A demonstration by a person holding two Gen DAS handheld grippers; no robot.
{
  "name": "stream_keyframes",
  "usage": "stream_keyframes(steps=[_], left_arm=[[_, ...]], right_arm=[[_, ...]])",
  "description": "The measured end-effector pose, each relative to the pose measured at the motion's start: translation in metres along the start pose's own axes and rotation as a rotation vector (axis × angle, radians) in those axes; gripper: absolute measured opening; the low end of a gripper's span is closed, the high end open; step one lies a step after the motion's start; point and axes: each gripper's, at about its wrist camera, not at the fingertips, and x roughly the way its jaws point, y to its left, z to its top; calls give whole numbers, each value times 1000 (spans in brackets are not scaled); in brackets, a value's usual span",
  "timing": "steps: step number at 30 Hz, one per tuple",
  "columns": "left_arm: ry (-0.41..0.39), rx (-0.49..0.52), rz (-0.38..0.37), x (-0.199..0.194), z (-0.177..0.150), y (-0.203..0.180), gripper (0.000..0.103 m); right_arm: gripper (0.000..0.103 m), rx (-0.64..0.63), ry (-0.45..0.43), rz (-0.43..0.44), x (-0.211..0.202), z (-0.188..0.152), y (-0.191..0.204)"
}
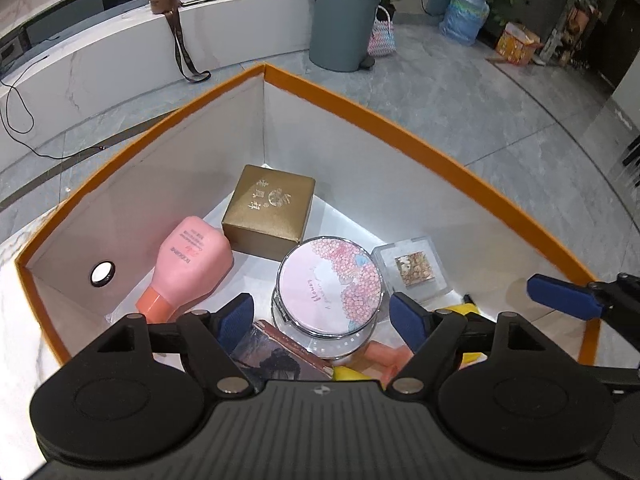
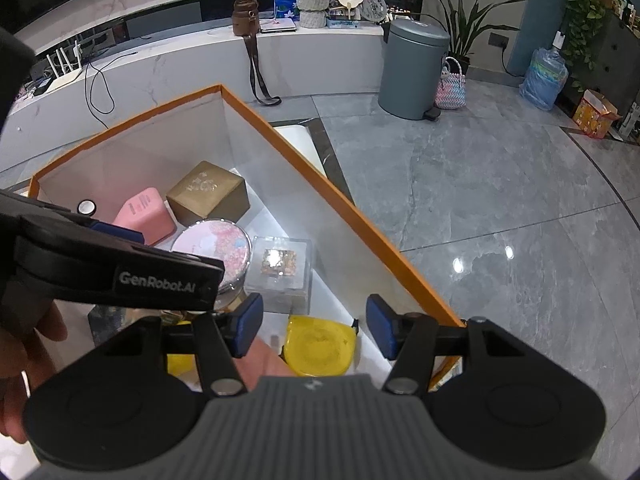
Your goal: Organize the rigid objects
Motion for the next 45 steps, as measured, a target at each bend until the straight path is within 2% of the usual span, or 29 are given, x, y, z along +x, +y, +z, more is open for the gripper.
stream_keyframes(steps=[13,27,33,43,45], left_arm=[[-102,-20,-5,-49,-8,-2,90],[-172,-41,-7,-101,-22,5,90],[-225,-37,-23,-121,-41,4,91],[-268,-59,-52,-136,-81,6,91],[-279,-63,-39,-137,-91,7,91]], right_arm=[[58,32,-38,-4,-20,5,3],[58,59,-97,21,-61,3,5],[59,77,-127,25,-83,-6,1],[60,27,-139,35,-108,-34,18],[61,20,-141,36,-113,-38,22]])
